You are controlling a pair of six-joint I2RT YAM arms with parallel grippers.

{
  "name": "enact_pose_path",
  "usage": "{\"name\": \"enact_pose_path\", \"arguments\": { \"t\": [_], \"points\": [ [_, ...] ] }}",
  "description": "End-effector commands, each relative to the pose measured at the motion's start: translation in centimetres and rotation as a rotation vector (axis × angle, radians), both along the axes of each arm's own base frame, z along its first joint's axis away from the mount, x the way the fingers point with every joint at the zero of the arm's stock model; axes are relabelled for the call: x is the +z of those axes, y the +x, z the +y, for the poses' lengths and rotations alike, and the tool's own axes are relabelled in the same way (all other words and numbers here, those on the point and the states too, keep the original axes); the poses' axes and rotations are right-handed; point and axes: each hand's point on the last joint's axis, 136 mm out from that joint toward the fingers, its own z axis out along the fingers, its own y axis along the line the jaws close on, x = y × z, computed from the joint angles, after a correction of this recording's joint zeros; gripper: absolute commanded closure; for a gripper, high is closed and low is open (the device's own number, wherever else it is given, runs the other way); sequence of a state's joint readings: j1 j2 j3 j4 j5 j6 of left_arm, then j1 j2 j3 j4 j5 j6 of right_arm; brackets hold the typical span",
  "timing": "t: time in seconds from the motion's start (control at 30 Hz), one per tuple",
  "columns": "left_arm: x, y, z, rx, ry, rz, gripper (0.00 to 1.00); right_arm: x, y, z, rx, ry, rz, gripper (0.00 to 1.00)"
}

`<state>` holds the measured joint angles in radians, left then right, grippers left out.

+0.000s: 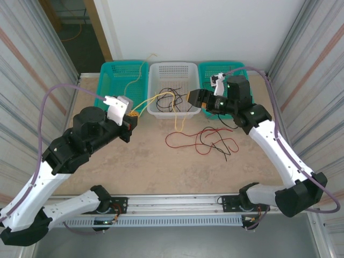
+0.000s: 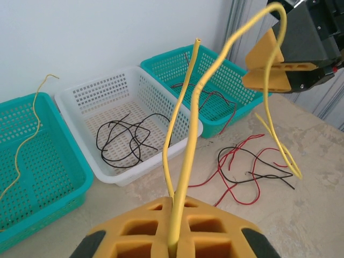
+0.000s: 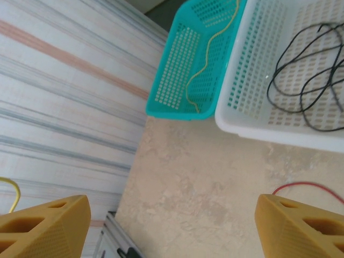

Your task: Untangle the cables

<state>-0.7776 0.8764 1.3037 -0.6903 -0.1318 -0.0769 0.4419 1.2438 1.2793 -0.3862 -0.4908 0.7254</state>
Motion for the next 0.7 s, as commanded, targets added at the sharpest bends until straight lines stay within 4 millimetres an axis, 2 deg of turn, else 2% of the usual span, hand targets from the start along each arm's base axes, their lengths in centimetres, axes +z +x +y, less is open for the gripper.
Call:
{"name": "enact_pose_path", "arguments": {
  "t": [0.0,0.23,0.3,0.33,0.37,0.47,0.6,0.67],
  "points": [
    [2.2,0.0,0.3,0.002,-0.045,-0.065,1.00,0.9,-0.7,1.1,0.014,0.048,-0.003,0.22],
    [2.7,0.1,0.4,0.011,-0.052,-0.085,1.00,-1.7,-1.1,2.8,0.036,0.039,0.077,0.29],
    [2.8,0.1,0.5,0.017,-0.054,-0.091,1.00,-1.9,-1.3,3.0,0.041,0.047,0.085,0.33],
    [2.9,0.1,0.6,0.019,-0.055,-0.094,1.00,-1.9,-1.3,3.0,0.038,0.048,0.084,0.41],
    [2.9,0.1,0.7,0.024,-0.057,-0.098,1.00,-1.9,-1.3,2.9,0.034,0.048,0.084,0.54],
    [2.9,0.1,1.0,0.033,-0.060,-0.102,1.00,-1.6,-0.9,2.5,0.010,0.052,0.080,0.77],
    [2.6,0.1,1.4,0.052,-0.056,-0.105,1.00,-0.9,-0.4,2.1,-0.004,0.084,0.080,0.99],
    [2.5,0.2,2.0,0.078,-0.050,-0.113,1.00,-0.9,0.0,1.4,-0.035,0.082,0.082,1.00]
  ]
}}
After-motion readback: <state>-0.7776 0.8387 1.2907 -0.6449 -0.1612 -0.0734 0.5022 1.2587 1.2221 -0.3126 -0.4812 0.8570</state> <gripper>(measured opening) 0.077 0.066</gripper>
